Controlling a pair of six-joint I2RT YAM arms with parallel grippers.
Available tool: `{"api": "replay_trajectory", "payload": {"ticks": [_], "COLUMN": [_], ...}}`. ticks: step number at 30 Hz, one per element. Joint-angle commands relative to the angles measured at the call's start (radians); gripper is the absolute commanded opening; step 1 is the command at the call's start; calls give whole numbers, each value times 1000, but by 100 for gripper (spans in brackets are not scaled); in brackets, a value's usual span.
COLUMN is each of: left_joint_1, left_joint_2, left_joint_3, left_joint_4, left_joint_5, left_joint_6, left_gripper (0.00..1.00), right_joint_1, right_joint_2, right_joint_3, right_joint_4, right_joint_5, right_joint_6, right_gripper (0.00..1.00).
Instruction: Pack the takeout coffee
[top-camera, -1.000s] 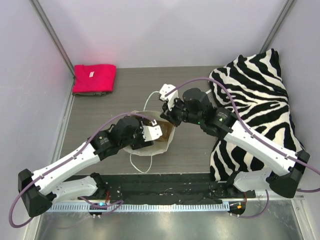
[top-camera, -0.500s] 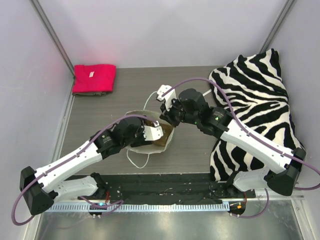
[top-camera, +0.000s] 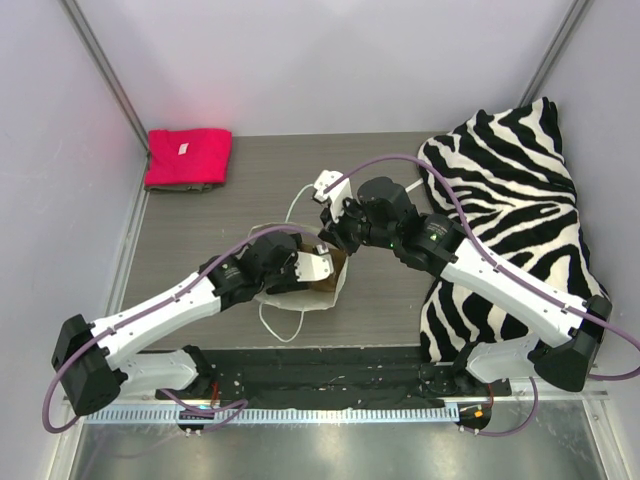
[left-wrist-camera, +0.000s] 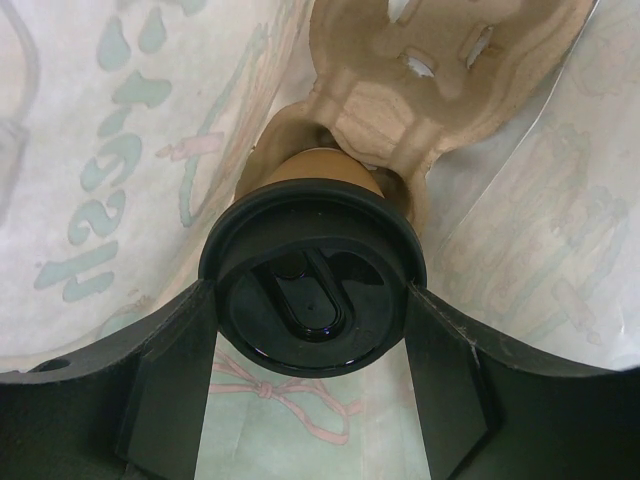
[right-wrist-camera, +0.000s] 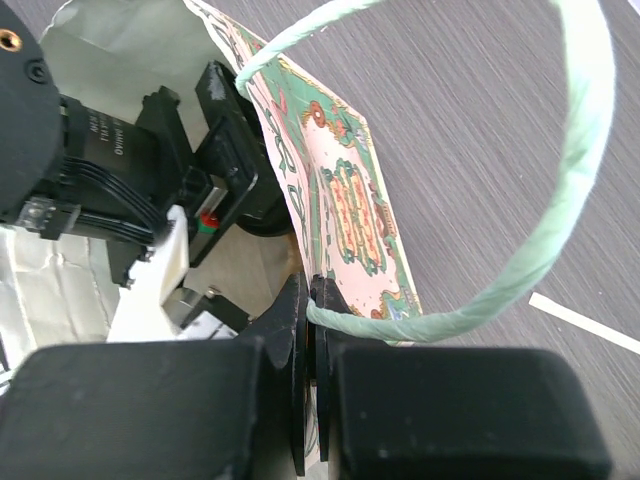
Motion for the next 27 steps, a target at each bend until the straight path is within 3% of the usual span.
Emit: {"api": "replay_trajectory", "payload": {"ticks": [1, 10, 20, 27], "left_joint_1": [1, 7, 65, 117], "left_joint_2": [12, 65, 189, 321], "left_joint_3": [15, 31, 173, 285], "left_joint_4": [69, 35, -95, -179], "left_joint_5": [-14, 19, 116, 185], "left_joint_6": [2, -14, -24, 5], "left_gripper": [6, 4, 2, 0], "right_joint_1": [5, -32, -210, -295], "right_joint_2": [-35, -16, 111, 238], "right_joint_3": [15, 38, 186, 275], "right_joint_4": [52, 32, -99, -200], "right_joint_5": [-39, -112, -413, -523], "right_joint_6": [26, 49, 83, 60], "right_gripper": [1, 1, 1, 1]}}
